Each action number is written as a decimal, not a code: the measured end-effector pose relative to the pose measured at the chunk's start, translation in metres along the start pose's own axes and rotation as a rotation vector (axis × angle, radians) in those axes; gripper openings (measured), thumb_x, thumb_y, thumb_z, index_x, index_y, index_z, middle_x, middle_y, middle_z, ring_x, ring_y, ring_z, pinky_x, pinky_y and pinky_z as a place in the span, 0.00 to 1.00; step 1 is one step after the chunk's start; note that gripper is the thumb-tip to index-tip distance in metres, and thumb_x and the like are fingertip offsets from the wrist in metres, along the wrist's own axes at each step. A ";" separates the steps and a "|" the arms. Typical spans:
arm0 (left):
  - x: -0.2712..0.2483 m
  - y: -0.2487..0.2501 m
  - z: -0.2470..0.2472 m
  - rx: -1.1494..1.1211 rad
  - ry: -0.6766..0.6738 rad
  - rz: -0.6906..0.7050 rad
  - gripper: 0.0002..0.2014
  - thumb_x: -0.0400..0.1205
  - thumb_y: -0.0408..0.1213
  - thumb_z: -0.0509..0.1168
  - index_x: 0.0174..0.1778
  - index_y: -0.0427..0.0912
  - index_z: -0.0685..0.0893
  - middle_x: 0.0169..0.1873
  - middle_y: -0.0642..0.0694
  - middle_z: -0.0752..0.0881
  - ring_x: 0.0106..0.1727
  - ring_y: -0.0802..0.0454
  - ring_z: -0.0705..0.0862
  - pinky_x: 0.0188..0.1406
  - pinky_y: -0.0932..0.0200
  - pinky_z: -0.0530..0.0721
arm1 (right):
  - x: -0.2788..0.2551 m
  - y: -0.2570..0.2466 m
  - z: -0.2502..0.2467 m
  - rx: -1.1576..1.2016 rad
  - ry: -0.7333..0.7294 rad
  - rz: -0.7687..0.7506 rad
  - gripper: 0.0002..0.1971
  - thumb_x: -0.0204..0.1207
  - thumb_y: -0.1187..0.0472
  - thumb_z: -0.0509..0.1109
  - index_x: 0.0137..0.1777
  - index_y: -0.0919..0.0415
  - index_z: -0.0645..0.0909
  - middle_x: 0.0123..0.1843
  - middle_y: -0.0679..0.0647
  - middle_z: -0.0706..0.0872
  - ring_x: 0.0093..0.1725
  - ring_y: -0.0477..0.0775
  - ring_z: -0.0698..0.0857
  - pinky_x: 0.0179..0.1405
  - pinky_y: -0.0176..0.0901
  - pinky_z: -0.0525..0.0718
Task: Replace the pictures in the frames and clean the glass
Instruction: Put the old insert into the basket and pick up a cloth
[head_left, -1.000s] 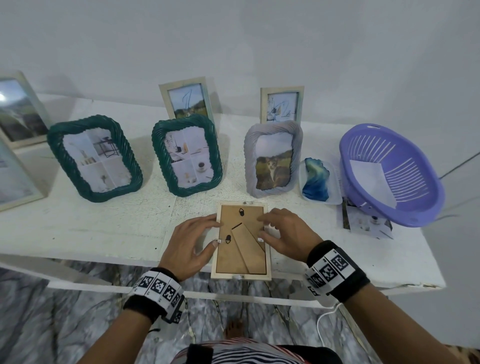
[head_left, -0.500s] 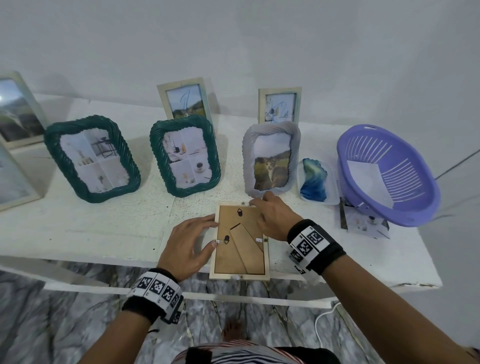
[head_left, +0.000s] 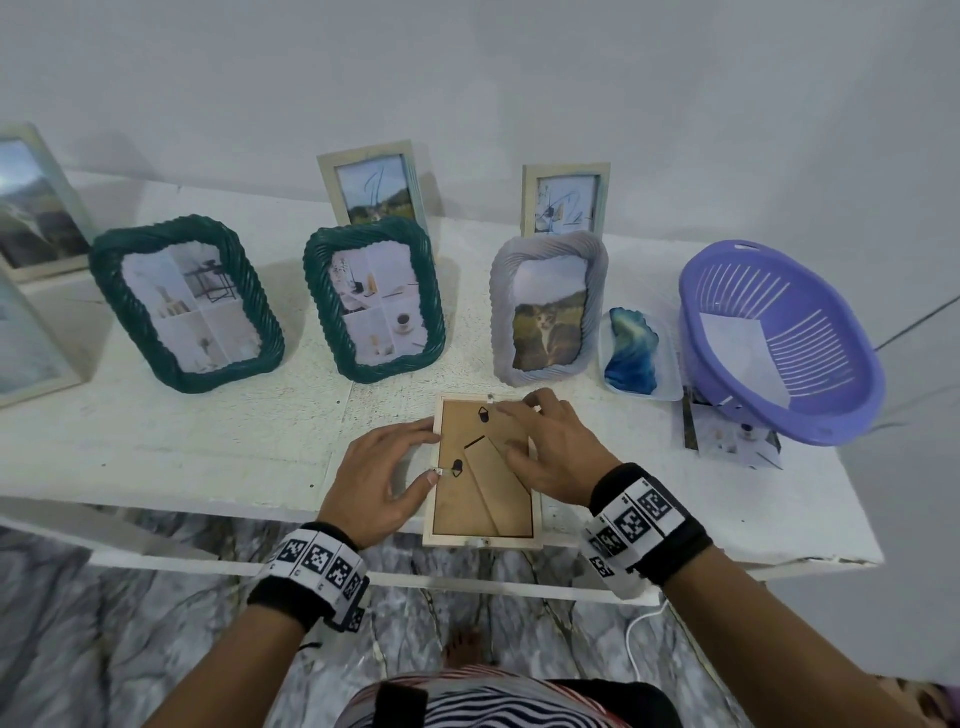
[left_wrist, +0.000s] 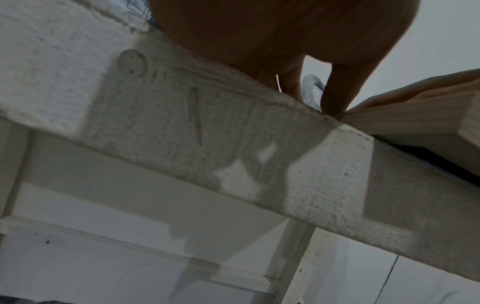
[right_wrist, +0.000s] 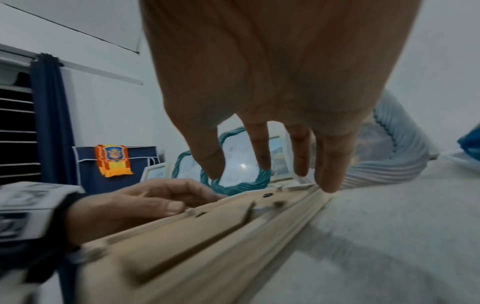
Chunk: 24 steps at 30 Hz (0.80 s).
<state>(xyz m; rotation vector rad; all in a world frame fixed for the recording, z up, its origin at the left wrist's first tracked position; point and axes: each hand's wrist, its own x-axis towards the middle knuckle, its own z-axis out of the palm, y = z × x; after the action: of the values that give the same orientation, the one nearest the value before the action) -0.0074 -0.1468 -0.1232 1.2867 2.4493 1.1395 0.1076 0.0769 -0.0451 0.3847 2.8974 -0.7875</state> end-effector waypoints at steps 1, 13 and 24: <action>0.000 0.000 0.000 0.001 0.000 0.002 0.20 0.80 0.56 0.62 0.68 0.57 0.80 0.73 0.64 0.76 0.72 0.59 0.74 0.71 0.49 0.70 | -0.008 -0.005 0.002 0.012 -0.008 0.000 0.30 0.78 0.49 0.67 0.79 0.46 0.65 0.73 0.59 0.67 0.69 0.63 0.69 0.66 0.53 0.74; 0.001 0.001 0.000 0.005 0.001 -0.009 0.21 0.80 0.57 0.62 0.68 0.55 0.81 0.73 0.63 0.77 0.71 0.58 0.75 0.71 0.50 0.70 | -0.050 -0.002 0.045 0.021 -0.029 -0.081 0.49 0.65 0.31 0.72 0.83 0.45 0.56 0.86 0.55 0.40 0.84 0.55 0.40 0.80 0.50 0.55; 0.001 0.005 -0.001 0.012 0.000 -0.018 0.21 0.80 0.56 0.62 0.69 0.56 0.80 0.72 0.63 0.77 0.71 0.55 0.76 0.69 0.50 0.69 | -0.052 -0.017 0.071 -0.052 0.205 -0.069 0.34 0.70 0.44 0.65 0.76 0.57 0.70 0.82 0.72 0.56 0.82 0.71 0.54 0.78 0.58 0.60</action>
<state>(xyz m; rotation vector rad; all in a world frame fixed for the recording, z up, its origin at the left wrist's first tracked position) -0.0049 -0.1452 -0.1189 1.2659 2.4656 1.1223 0.1558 0.0156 -0.0893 0.3831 3.1304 -0.7199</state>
